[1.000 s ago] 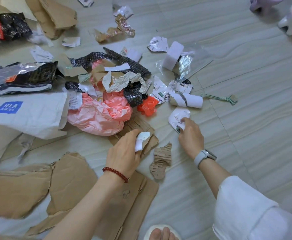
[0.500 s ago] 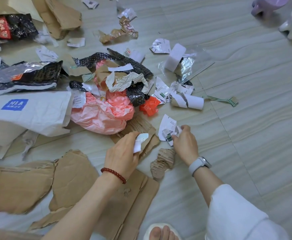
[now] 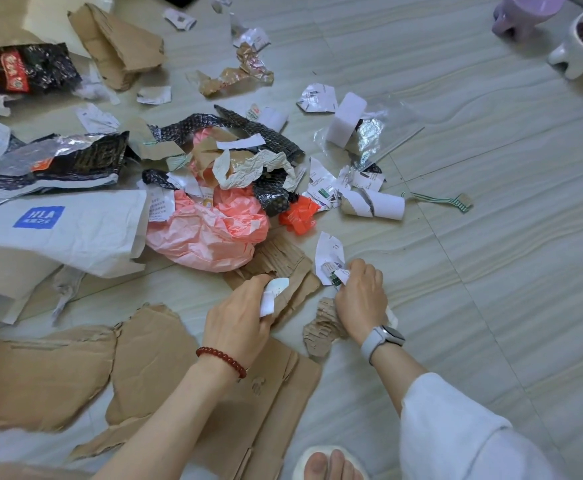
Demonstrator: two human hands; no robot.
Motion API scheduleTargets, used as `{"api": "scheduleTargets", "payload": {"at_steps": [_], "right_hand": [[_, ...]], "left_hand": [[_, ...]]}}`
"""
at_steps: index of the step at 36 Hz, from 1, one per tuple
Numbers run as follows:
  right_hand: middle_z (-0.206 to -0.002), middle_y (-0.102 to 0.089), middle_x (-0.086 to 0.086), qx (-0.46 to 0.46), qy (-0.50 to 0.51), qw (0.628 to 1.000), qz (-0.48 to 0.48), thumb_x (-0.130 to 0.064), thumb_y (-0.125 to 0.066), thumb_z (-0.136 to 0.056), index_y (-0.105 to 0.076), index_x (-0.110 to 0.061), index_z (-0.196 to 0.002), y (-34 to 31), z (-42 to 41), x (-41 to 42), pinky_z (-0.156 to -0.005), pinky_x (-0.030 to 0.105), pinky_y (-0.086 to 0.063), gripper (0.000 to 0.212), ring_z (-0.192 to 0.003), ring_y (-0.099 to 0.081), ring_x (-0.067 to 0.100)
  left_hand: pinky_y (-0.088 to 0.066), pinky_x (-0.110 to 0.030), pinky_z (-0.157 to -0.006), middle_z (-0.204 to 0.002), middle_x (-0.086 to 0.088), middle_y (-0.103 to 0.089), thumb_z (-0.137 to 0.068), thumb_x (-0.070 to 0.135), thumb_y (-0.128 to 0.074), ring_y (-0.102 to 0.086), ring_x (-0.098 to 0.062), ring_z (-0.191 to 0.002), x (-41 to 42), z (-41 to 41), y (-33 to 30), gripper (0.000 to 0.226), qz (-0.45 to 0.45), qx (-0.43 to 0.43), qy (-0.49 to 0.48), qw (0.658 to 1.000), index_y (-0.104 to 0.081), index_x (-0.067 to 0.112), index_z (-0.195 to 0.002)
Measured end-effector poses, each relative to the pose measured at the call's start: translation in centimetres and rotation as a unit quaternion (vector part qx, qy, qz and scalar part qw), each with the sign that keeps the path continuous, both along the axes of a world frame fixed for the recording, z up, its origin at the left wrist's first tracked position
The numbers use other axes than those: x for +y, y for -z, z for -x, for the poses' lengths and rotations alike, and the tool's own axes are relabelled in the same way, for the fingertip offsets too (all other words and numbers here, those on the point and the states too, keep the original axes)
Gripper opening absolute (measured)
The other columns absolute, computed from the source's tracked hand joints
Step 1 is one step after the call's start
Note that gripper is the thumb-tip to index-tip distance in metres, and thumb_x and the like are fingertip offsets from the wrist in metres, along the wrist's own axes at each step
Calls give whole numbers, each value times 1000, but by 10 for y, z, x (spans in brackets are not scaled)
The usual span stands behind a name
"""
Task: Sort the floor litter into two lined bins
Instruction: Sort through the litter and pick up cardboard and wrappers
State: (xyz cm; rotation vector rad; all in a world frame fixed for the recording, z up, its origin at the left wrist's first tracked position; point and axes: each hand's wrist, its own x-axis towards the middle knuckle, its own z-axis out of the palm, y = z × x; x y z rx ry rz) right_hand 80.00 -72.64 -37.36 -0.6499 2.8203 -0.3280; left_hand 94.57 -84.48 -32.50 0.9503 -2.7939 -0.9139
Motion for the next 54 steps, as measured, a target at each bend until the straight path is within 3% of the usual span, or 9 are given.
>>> {"api": "scheduleTargets", "payload": {"at_steps": [11, 16, 24, 35, 41, 43, 47, 51, 54], "right_hand": [[-101, -56, 17, 5, -4, 978, 208, 2, -56, -83, -52, 2, -101, -72, 16, -18, -74, 31, -32, 18, -97, -48, 34], [-90, -49, 5, 26, -102, 934, 342, 2, -52, -84, -52, -1, -95, -136, -2, -85, -75, 27, -34, 12, -84, -46, 23], [-75, -53, 14, 79, -351, 831, 425, -3, -53, -78, -48, -8, -86, -216, -104, -207, -64, 25, -36, 11, -70, -48, 24], [-62, -41, -12, -204, -497, 712, 453, -10, -55, -84, -43, -18, -79, -284, -331, -289, -53, 13, -33, 16, -58, -42, 1], [-67, -48, -3, -370, -454, 713, 385, -7, -52, -87, -46, -18, -76, -278, -420, -288, -54, 22, -36, 17, -53, -46, 2], [-86, -56, 8, -305, -532, 750, 249, -13, -53, -88, -54, -6, -92, -265, -432, -284, -66, 31, -42, 9, -76, -55, 14], [-141, -31, 13, -140, -682, 717, -26, -43, -62, -81, -34, -15, -138, -232, -436, -275, -110, 41, -26, 70, -135, -23, 28], [-137, -45, 17, 70, -727, 669, 135, -36, -54, -86, -51, -13, -128, -225, -430, -268, -104, 46, -38, 48, -130, -40, 33], [-141, -37, 17, 106, -653, 742, 113, -31, -48, -89, -35, -13, -139, -226, -420, -270, -89, 45, -45, 54, -122, -42, 37]], "left_hand": [[-44, -31, -42, -83, -3, -67, -77, 26, -36, -65, -25, -67, -38, -3, -44, 32, 80, 80, 0, 994, -46, 21, -107], [-43, -28, -36, -81, -4, -66, -63, 15, -68, -67, -23, -70, -103, -13, -110, 50, 229, 73, 22, 970, -45, 17, -107], [-44, -27, -39, -82, -7, -62, -67, 21, -51, -62, -26, -69, -177, -143, -207, 41, 376, 8, -64, 924, -48, 13, -107], [-49, -39, -66, -95, -16, -58, -74, 19, -64, -59, -37, -89, -167, -386, -214, 36, 241, -14, -386, 890, -62, 6, -107], [-27, -43, -111, -144, -6, -33, -46, 80, -35, -26, -27, -136, -145, -458, -189, 114, 107, -183, -382, 899, -29, 19, -143], [-18, -42, -115, -153, -4, -15, -49, 83, -41, -7, -23, -142, -140, -473, -183, 118, 77, -228, -381, 893, -12, 23, -147], [-18, -44, -110, -154, -1, -10, -80, 65, -44, -3, -23, -143, -127, -492, -177, 80, 109, -233, -422, 870, -17, 28, -145], [-18, -47, -110, -153, -7, -15, -87, 48, -44, -9, -28, -142, -129, -500, -166, 67, 121, -180, -466, 858, -21, 25, -145], [-24, -47, -109, -156, -4, -8, -90, 40, -46, -12, -30, -141, -136, -502, -158, 70, 107, -195, -465, 857, -8, 28, -148]]}}
